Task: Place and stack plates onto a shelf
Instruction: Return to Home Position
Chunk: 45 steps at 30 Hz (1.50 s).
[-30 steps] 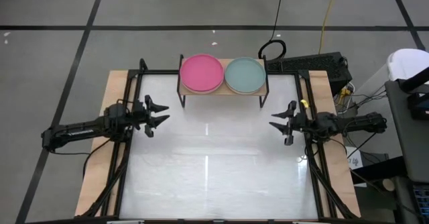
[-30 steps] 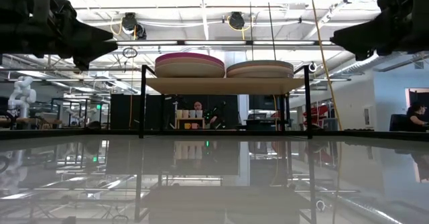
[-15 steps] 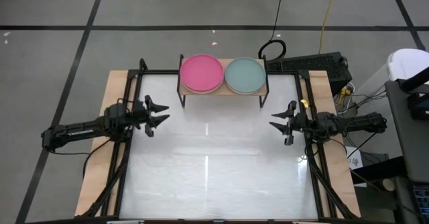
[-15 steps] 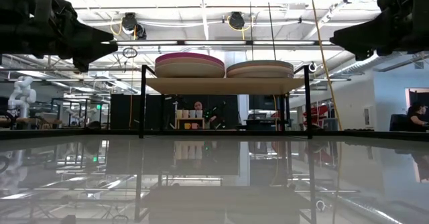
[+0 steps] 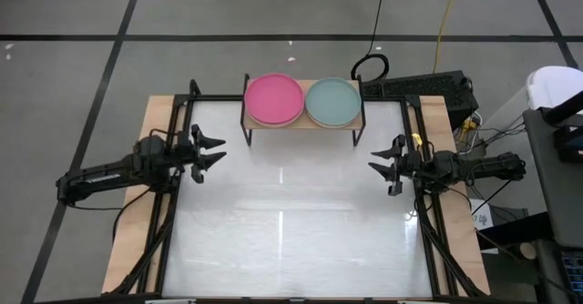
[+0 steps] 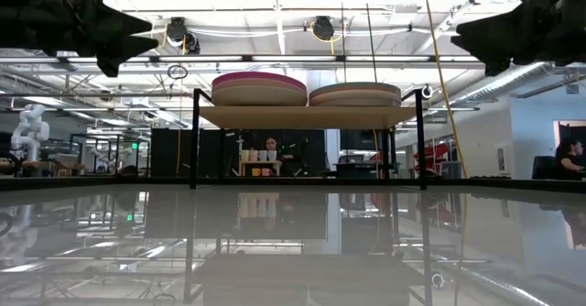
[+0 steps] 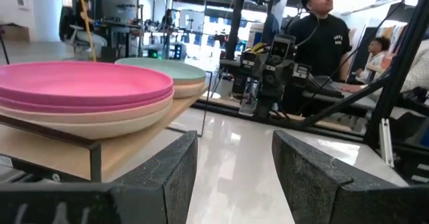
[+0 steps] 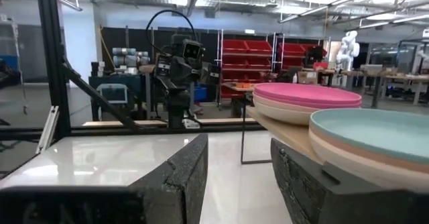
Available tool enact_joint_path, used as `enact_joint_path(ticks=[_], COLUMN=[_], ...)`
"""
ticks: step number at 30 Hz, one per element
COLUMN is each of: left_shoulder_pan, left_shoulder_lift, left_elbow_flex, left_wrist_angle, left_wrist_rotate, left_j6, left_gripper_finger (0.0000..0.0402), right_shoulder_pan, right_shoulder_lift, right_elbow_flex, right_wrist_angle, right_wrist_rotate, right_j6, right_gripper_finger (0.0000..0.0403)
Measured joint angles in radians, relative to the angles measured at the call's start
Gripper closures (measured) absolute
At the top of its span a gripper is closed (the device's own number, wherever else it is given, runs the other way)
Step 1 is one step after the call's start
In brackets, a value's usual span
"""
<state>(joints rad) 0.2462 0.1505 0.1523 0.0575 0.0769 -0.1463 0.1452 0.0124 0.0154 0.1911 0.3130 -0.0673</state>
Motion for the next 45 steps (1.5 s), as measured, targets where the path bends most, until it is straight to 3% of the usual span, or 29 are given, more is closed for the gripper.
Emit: enact_joint_path(ticks=[20, 26, 36, 41, 45], left_shoulder_pan=[0.0, 0.0, 0.0, 0.0, 0.0], left_shoulder_lift=[0.0, 0.0, 0.0, 0.0, 0.0], left_elbow_flex=[-0.134, -0.142, -0.142, -0.142, -0.142], left_wrist_angle=[0.074, 0.061, 0.044, 0.045, 0.044], left_wrist_rotate=[-0.01, -0.01, -0.009, -0.009, -0.009], left_j6=[-0.024, -0.01, -0.013, -0.013, -0.014], left_gripper_finger=[0.0204, 0.0204, 0.0204, 0.0204, 0.0204], right_shoulder_pan=[0.0, 0.0, 0.0, -0.001, 0.0], right_shoulder_lift=[0.044, 0.045, 0.045, 0.045, 0.045], right_elbow_flex=[0.037, 0.038, 0.039, 0.054, 0.131], right_wrist_angle=[-0.081, -0.094, -0.07, -0.032, -0.12], right_wrist_rotate=[-0.055, -0.054, -0.057, -0.184, -0.195], right_j6=[0.067, -0.001, 0.049, 0.079, 0.073], right_gripper_finger=[0.0259, 0.0259, 0.0259, 0.0259, 0.0263])
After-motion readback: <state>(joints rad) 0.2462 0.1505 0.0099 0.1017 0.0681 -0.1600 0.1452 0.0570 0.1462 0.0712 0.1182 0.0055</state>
